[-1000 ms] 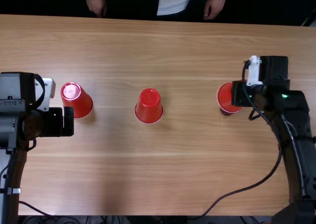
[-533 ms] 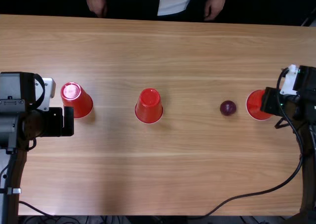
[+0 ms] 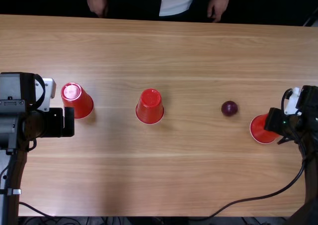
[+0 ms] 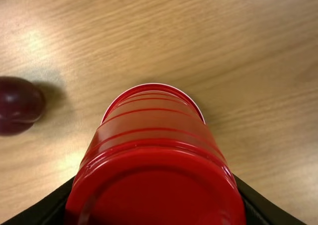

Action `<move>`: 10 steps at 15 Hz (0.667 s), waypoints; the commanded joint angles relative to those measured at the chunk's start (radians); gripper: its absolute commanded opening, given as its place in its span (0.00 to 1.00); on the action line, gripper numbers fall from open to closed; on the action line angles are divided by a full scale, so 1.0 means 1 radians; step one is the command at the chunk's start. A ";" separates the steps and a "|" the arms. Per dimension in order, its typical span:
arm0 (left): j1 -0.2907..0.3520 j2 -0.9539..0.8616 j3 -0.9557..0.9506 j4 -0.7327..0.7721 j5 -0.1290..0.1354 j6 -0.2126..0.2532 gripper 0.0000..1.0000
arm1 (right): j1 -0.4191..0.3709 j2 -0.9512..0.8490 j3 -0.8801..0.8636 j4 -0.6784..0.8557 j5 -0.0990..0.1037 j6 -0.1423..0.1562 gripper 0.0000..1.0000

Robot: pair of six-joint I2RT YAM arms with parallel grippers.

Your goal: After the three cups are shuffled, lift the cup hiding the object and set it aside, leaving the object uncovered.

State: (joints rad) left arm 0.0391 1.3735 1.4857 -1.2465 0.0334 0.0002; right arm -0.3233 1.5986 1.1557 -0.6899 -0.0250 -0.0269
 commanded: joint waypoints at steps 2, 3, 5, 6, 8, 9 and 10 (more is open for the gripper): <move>-0.008 -0.002 0.013 0.000 0.011 0.013 1.00 | -0.003 0.023 -0.051 0.045 0.010 0.001 0.19; -0.008 -0.002 0.013 0.000 0.011 0.013 1.00 | -0.003 0.024 -0.059 0.048 0.010 0.001 0.54; -0.008 -0.002 0.013 0.002 0.011 0.011 1.00 | -0.003 0.024 -0.065 0.048 0.012 0.003 1.00; -0.008 -0.002 0.013 0.002 0.011 0.013 1.00 | -0.003 0.023 -0.063 0.050 0.012 0.001 1.00; -0.008 -0.002 0.013 0.002 0.011 0.013 1.00 | 0.003 0.011 -0.051 0.050 0.010 0.003 1.00; -0.008 -0.001 0.013 0.002 0.011 0.013 1.00 | 0.007 0.006 -0.048 0.052 0.010 0.003 1.00; -0.008 -0.001 0.013 0.002 0.011 0.013 1.00 | 0.010 -0.012 -0.030 0.057 0.008 0.003 1.00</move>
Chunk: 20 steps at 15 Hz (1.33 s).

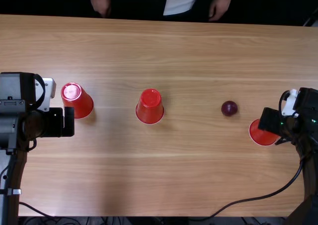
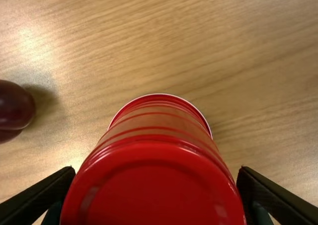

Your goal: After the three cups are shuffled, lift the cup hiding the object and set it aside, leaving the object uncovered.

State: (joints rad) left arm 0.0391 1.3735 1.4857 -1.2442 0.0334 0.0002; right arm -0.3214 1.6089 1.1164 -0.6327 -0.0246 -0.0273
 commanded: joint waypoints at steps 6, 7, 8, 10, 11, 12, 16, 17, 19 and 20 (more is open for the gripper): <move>-0.007 -0.005 0.013 -0.002 0.011 0.013 1.00 | 0.120 -0.172 0.181 -0.009 0.001 0.011 1.00; -0.005 -0.007 0.013 -0.002 0.011 0.011 1.00 | 0.147 -0.175 0.197 -0.011 0.001 0.011 1.00; -0.005 -0.007 0.012 -0.002 0.011 0.011 1.00 | 0.182 -0.175 0.200 -0.018 -0.001 0.013 1.00; -0.005 -0.019 0.010 -0.002 0.011 0.011 1.00 | 0.288 -0.175 0.201 -0.110 -0.003 0.016 1.00; -0.007 -0.034 0.010 -0.002 0.011 0.011 1.00 | 0.335 -0.175 0.198 -0.180 -0.001 0.025 1.00; -0.005 -0.036 0.010 -0.002 0.011 0.009 1.00 | 0.363 -0.173 0.191 -0.223 -0.003 0.053 1.00; -0.005 -0.077 -0.001 -0.017 0.011 0.011 1.00 | 0.390 -0.236 0.174 -0.235 -0.005 0.084 1.00; -0.004 -0.090 -0.004 -0.019 0.011 0.011 1.00 | 0.390 -0.256 0.175 -0.235 -0.005 0.084 1.00; -0.004 -0.129 -0.005 -0.020 0.011 0.007 1.00 | 0.392 -0.323 0.171 -0.235 -0.005 0.084 1.00; -0.005 -0.162 -0.013 -0.019 0.011 0.009 1.00 | 0.392 -0.377 0.149 -0.234 -0.005 0.084 1.00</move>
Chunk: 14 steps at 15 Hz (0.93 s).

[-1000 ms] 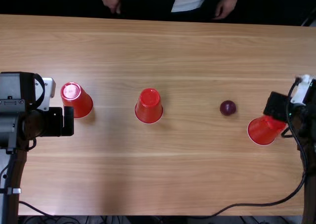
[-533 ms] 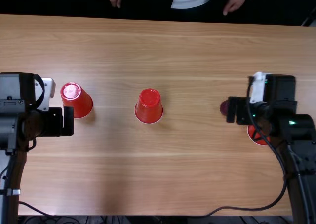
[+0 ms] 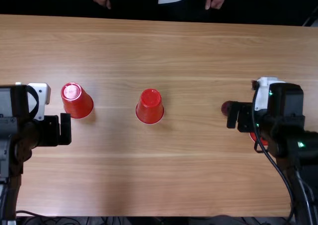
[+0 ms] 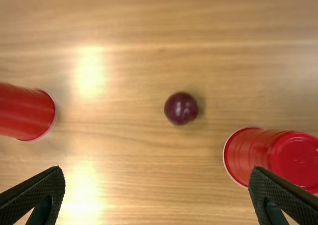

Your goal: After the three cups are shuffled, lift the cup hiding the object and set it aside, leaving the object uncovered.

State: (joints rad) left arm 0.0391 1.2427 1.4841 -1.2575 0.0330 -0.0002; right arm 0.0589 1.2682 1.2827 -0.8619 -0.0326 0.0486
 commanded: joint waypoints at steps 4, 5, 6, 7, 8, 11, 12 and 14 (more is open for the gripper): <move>-0.007 -0.207 -0.154 0.021 0.013 0.009 1.00 | 0.012 -0.305 -0.187 0.027 0.005 0.012 1.00; -0.005 -0.275 -0.220 0.041 0.015 0.006 1.00 | 0.010 -0.371 -0.240 0.040 0.005 0.012 1.00; -0.004 -0.345 -0.304 0.076 0.015 0.004 1.00 | 0.010 -0.443 -0.296 0.062 0.007 0.012 1.00; 0.002 -0.431 -0.386 0.129 0.015 0.002 1.00 | 0.007 -0.526 -0.355 0.090 0.007 0.010 1.00; 0.005 -0.520 -0.458 0.188 0.015 0.000 1.00 | -0.002 -0.596 -0.408 0.123 0.005 0.008 1.00; 0.007 -0.749 -0.648 0.276 0.017 -0.002 1.00 | -0.074 -0.773 -0.553 0.200 0.005 0.008 1.00; 0.007 -0.821 -0.722 0.284 0.017 -0.003 1.00 | -0.087 -0.842 -0.603 0.217 0.007 0.008 1.00; 0.007 -0.973 -0.858 0.286 0.017 -0.003 1.00 | -0.113 -0.983 -0.709 0.224 0.011 0.008 1.00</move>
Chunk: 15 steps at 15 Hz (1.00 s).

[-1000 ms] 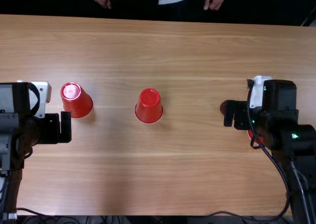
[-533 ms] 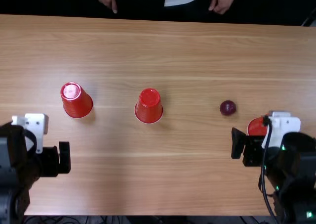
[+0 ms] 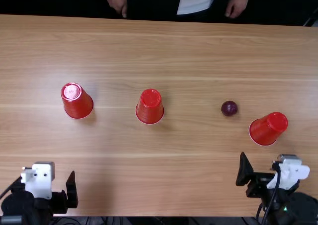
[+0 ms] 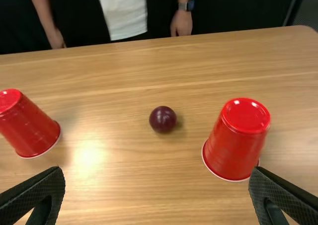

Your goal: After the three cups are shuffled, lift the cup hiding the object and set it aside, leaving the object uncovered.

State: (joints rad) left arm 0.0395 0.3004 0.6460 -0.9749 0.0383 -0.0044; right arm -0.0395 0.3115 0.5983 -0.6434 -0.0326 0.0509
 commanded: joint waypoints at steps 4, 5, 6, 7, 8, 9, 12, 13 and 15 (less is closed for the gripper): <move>0.042 -0.300 -0.249 0.097 0.015 -0.031 1.00 | -0.051 -0.284 -0.147 0.020 0.014 0.004 1.00; 0.043 -0.300 -0.287 0.137 0.021 -0.031 1.00 | -0.051 -0.293 -0.170 0.064 0.014 0.002 1.00; 0.042 -0.300 -0.319 0.202 0.024 -0.029 1.00 | -0.051 -0.302 -0.212 0.131 0.014 -0.001 1.00; 0.042 -0.300 -0.358 0.292 0.024 -0.029 1.00 | -0.053 -0.311 -0.255 0.217 0.014 -0.005 1.00; 0.039 -0.300 -0.394 0.389 0.028 -0.029 1.00 | -0.054 -0.311 -0.285 0.318 0.014 -0.005 1.00; 0.031 -0.300 -0.414 0.491 0.030 -0.029 1.00 | -0.053 -0.311 -0.299 0.427 0.012 0.002 1.00; 0.030 -0.300 -0.513 0.691 0.063 -0.027 1.00 | -0.051 -0.311 -0.400 0.675 0.001 -0.001 1.00; 0.030 -0.300 -0.556 0.737 0.081 -0.025 1.00 | -0.051 -0.311 -0.422 0.721 -0.004 -0.003 1.00; 0.030 -0.300 -0.620 0.846 0.091 -0.021 1.00 | -0.051 -0.311 -0.494 0.742 -0.041 -0.007 1.00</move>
State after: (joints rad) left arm 0.0719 0.0109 0.0502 -0.1249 0.1085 -0.0292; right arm -0.0814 0.0246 0.1265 0.0959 -0.0486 0.0498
